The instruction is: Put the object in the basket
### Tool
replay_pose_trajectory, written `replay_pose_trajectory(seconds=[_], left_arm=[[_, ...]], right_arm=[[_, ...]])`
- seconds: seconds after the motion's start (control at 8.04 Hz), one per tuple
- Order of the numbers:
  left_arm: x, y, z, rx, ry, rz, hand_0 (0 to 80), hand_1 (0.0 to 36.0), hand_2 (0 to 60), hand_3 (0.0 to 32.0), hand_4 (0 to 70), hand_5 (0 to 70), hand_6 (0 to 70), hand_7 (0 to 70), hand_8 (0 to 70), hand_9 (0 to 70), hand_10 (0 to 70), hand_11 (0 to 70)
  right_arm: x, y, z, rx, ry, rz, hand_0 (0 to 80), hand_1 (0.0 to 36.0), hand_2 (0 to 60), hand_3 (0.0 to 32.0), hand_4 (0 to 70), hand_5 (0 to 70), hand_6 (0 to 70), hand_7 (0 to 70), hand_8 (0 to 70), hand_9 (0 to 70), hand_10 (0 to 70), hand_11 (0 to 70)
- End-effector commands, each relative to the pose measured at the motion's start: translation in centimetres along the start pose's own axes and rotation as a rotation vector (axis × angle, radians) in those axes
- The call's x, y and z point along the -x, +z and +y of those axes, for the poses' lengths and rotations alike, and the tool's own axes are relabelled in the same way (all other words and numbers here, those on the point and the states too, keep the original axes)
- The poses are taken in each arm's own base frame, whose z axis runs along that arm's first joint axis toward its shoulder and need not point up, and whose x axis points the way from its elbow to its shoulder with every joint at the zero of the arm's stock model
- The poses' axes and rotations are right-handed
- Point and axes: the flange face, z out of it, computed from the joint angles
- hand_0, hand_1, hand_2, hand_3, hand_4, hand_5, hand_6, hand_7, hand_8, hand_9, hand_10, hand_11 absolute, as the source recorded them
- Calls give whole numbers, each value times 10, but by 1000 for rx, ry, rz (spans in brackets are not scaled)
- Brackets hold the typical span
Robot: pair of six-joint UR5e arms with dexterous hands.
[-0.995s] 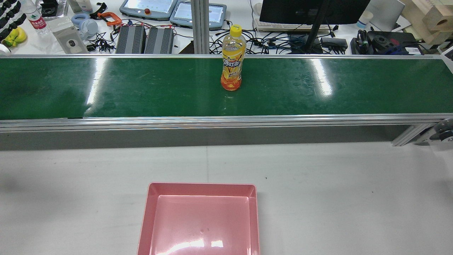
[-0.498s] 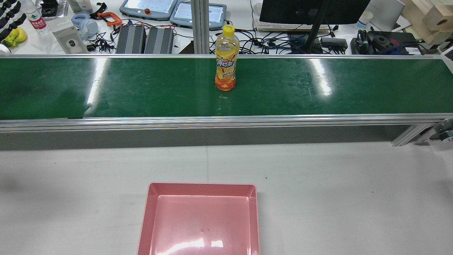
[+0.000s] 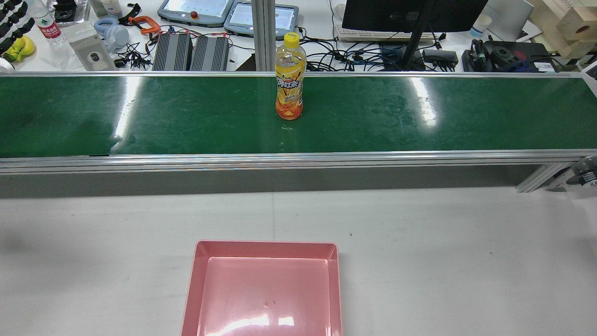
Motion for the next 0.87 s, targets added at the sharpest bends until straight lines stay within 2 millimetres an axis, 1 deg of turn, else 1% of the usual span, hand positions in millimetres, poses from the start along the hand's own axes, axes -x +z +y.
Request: replay_pose_trajectory(seconds=[0.0,0.25,0.37,0.5,0.62,0.75], left_arm=[[1,1,1,0,1,-1,655,112,0,0,0,150,0,5,0,0,13,43],[3,1,0,-1,6,-5,659,113,0,0,0,142,0,5,0,0,18,49],[8,2,3,4,0,-9,653,113,0,0,0,141,0,5,0,0,18,49],[27,5,8,13,-13,-34,657,114,0,0,0,144,0,4,0,0,16,48],[61,15,22,27,-30,-80,679,118,0,0,0,141,0,3,0,0,16,49],[84,26,38,31,-21,-101,694,121,0,0,0,138,0,3,0,0,13,45]], right_arm=[[0,0,1,2,0,0,0,0,0,0,0,0,0,0,0,0,0,0],[0,0,2,3,0,0,0,0,0,0,0,0,0,0,0,0,0,0],[0,0,1,2,0,0,0,0,0,0,0,0,0,0,0,0,0,0],[0,0,1,0,0,0,0,0,0,0,0,0,0,0,0,0,0,0],[0,0,1,2,0,0,0,0,0,0,0,0,0,0,0,0,0,0],[0,0,2,3,0,0,0,0,0,0,0,0,0,0,0,0,0,0]])
